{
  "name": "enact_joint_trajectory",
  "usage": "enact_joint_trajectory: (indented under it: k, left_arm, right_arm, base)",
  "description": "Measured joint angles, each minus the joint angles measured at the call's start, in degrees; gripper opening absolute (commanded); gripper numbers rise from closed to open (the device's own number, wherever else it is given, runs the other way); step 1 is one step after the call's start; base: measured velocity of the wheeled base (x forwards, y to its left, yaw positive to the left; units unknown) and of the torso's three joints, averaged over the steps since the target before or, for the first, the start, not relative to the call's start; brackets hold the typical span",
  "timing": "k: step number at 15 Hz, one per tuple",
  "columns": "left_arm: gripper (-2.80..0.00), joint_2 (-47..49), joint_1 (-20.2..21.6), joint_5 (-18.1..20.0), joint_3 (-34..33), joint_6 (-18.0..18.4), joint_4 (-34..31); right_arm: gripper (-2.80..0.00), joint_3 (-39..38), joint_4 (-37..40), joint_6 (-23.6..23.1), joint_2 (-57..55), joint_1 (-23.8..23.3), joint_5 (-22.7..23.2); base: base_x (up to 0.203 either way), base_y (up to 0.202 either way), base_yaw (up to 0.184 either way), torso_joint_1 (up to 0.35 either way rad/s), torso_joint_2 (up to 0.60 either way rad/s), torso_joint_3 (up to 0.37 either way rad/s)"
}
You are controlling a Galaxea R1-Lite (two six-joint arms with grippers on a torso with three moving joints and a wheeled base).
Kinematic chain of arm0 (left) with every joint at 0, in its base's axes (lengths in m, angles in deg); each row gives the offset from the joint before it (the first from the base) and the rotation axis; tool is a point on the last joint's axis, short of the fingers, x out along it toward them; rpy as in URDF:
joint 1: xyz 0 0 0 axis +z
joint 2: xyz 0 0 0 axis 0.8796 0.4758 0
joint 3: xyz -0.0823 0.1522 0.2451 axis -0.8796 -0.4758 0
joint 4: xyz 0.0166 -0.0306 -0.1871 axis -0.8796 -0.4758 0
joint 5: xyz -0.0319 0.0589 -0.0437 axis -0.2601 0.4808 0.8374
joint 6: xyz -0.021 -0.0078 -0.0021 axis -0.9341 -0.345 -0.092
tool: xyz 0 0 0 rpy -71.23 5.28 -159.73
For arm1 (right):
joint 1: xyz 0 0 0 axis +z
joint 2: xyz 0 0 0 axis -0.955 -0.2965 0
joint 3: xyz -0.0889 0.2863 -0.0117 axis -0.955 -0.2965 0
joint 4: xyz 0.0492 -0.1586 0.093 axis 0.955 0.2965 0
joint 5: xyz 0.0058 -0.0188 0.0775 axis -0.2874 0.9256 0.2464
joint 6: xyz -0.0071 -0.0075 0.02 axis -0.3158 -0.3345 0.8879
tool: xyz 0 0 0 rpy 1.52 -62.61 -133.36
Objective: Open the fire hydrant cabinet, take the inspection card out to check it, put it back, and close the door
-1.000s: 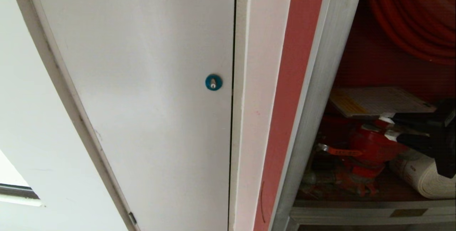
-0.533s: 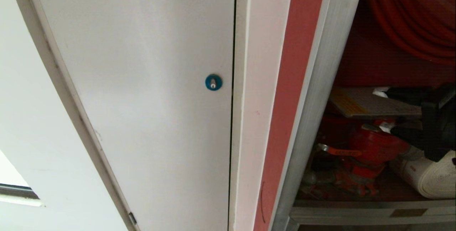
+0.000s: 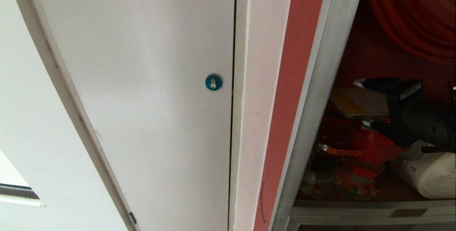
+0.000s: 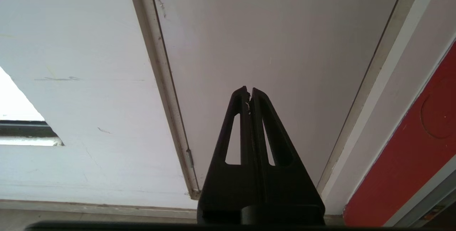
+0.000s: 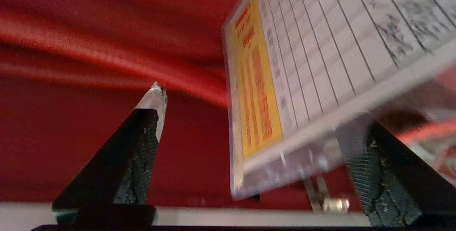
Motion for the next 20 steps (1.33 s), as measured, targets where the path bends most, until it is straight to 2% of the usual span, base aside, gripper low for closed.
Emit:
enact_joint_trajectory:
  k: [5, 12, 13, 20]
  left_arm:
    - [-2.8, 0.0, 0.0, -0.01, 0.0, 0.0, 0.02]
    - [-2.8, 0.0, 0.0, 0.0, 0.0, 0.0, 0.01]
    - [-2.8, 0.0, 0.0, -0.01, 0.0, 0.0, 0.0]
    - [-2.8, 0.0, 0.02, 0.0, 0.0, -0.01, 0.0]
  right_arm:
    - [0.0, 0.85, -4.13, -0.16, -5.78, 1.45, -5.15]
    - [0.0, 2.6, -4.62, -0.72, -7.64, 1.6, -5.59]
    - [-2.8, 2.69, -4.58, -0.75, -7.71, 1.65, -5.66]
    - [-2.8, 2.56, -4.54, -0.81, -7.51, 1.62, -5.41]
  base:
    - [0.0, 0.0, 0.0, 0.0, 0.0, 0.0]
    - [0.0, 0.0, 0.0, 0.0, 0.0, 0.0]
    - [0.0, 0.0, 0.0, 0.0, 0.0, 0.0]
    - [0.0, 0.0, 0.0, 0.0, 0.0, 0.0]
